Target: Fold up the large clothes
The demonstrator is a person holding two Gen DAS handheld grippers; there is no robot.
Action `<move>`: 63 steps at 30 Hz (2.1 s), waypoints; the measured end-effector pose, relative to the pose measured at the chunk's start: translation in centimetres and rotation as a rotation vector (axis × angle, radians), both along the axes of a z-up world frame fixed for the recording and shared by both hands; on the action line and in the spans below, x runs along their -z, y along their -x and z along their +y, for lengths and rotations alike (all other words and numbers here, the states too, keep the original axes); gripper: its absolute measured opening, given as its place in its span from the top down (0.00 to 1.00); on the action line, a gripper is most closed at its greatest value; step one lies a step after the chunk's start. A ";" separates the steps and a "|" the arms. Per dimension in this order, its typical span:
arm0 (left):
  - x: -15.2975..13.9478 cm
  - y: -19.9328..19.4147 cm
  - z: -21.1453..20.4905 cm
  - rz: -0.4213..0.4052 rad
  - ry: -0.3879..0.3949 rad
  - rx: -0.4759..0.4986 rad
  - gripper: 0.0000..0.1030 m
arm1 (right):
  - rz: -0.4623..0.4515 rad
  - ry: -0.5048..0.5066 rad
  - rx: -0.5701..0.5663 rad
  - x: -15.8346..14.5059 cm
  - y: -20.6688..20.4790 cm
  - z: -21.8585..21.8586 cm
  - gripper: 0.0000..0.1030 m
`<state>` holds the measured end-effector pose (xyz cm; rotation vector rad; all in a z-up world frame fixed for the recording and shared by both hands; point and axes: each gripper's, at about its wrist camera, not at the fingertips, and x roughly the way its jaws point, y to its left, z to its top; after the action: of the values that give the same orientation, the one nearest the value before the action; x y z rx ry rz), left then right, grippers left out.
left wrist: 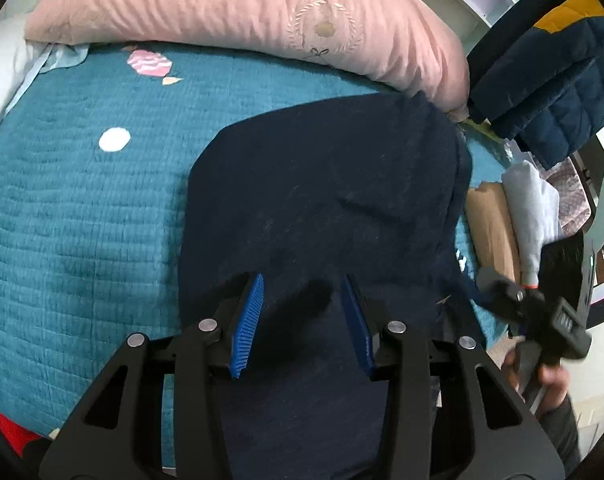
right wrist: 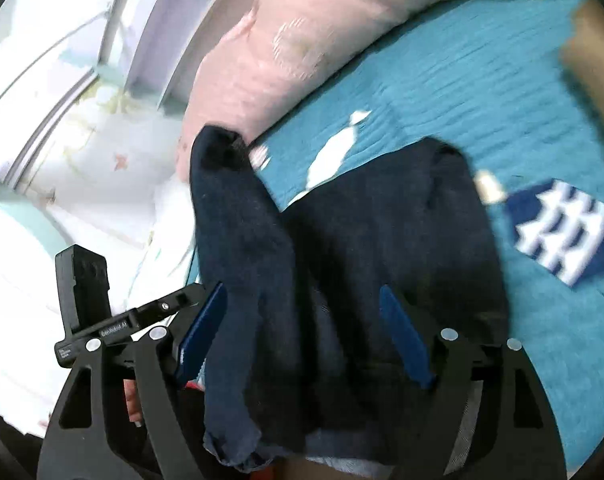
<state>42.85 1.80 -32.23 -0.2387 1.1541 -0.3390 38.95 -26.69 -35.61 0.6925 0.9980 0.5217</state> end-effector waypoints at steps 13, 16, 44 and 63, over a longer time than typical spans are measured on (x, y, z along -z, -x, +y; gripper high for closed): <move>-0.1 0.4 0.3 -0.008 0.030 0.035 0.59 | 0.109 -0.012 -0.202 1.9 -2.6 5.1 0.87; -0.1 0.4 0.0 -0.006 0.048 0.033 0.59 | 0.077 0.036 -0.154 -0.6 -1.0 3.1 0.90; 3.8 0.4 -5.5 0.002 -0.099 0.105 0.42 | 0.024 0.433 0.162 -1.2 -5.6 -1.2 1.00; 3.2 1.0 -5.6 -0.004 -0.048 0.098 0.33 | 0.194 0.563 0.091 3.5 5.3 3.9 1.00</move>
<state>41.82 -3.77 -35.40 -0.1395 1.1708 -0.3980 33.64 -22.74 -39.15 0.2831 1.2202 0.0786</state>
